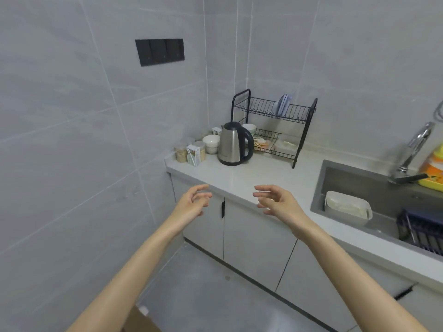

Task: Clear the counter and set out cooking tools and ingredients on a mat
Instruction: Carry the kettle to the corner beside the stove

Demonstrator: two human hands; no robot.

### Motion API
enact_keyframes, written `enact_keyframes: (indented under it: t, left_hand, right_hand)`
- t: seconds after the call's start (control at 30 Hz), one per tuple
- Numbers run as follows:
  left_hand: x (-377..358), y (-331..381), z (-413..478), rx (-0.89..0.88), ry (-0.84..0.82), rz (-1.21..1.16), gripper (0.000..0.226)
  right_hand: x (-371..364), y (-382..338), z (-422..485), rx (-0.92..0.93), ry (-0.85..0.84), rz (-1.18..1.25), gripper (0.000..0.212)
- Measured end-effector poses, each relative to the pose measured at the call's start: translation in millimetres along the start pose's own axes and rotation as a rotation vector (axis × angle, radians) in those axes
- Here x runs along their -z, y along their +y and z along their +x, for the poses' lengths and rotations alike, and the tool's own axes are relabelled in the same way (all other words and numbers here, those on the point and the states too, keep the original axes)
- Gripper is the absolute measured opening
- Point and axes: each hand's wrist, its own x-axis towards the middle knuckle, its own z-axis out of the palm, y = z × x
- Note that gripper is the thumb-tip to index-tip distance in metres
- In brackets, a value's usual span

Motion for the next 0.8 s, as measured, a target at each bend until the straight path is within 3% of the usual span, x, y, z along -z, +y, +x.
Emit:
enact_keyframes:
  t: [0.43, 0.6, 0.8]
  left_hand:
    - [22, 8, 263, 0.035, -0.051, 0.049, 0.047]
    - [19, -7, 344, 0.051, -0.062, 0.075, 0.052]
    - [3, -23, 444, 0.066, -0.056, 0.098, 0.067]
  right_hand:
    - [4, -1, 235, 0.030, 0.178, -0.054, 0.030]
    - [4, 17, 319, 0.115, 0.267, -0.166, 0.034]
    - [11, 54, 425, 0.211, 0.262, -0.367, 0.052]
